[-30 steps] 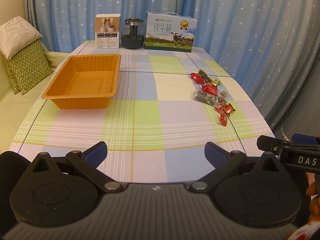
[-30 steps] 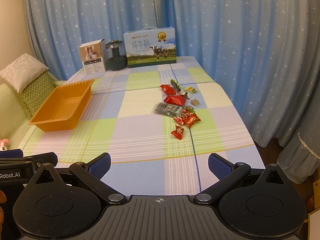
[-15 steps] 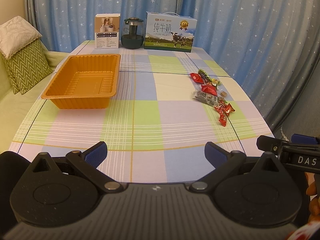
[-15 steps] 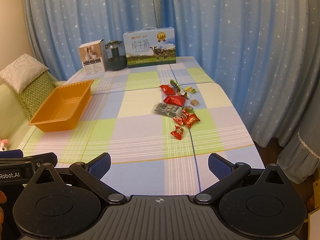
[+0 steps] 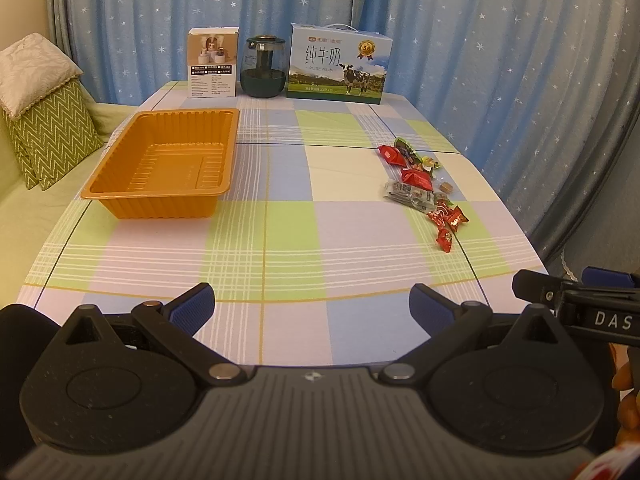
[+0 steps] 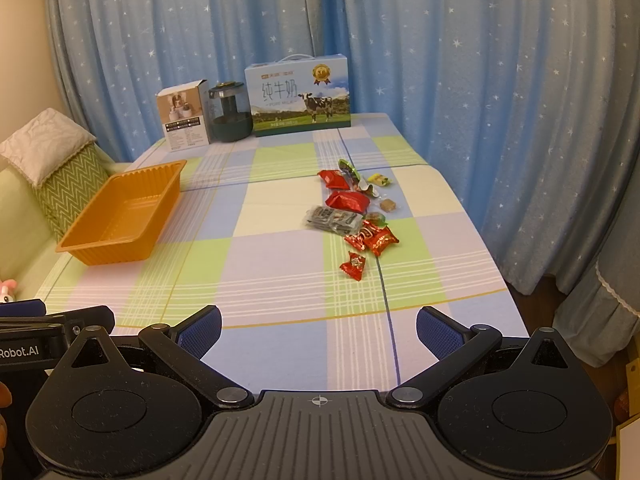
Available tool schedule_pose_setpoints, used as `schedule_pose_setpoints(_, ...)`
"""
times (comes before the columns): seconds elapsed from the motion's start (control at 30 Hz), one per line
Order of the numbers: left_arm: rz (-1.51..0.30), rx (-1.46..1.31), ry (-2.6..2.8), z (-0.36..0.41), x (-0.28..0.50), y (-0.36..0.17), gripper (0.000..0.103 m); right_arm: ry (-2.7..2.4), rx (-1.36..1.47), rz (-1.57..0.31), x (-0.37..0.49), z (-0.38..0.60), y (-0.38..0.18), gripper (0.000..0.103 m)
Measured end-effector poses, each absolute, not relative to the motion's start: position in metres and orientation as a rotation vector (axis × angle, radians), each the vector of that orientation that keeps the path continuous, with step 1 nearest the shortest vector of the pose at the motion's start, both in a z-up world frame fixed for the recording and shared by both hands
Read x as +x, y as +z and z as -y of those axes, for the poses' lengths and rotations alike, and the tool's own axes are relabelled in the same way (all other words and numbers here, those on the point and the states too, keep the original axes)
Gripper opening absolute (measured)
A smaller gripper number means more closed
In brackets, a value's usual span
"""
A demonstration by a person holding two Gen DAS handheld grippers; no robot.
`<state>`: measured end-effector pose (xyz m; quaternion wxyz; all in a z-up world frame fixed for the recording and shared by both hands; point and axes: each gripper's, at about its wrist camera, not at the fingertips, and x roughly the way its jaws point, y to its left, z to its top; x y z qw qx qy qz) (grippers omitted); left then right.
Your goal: Organize snacks
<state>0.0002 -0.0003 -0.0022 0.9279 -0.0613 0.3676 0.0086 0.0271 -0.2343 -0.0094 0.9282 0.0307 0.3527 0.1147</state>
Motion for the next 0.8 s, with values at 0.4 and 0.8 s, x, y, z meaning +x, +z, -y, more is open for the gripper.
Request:
schedule_pose_setpoints(0.4, -0.756, -0.122, 0.015, 0.001, 0.001, -0.001, 0.103, 0.235, 0.064, -0.723, 0.027, 0.234, -0.010, 0.103)
schedule_pose_setpoints(0.8, -0.766, -0.131, -0.003, 0.001, 0.010, -0.009, 0.103, 0.215, 0.098, -0.740, 0.035, 0.246, -0.021, 0.103)
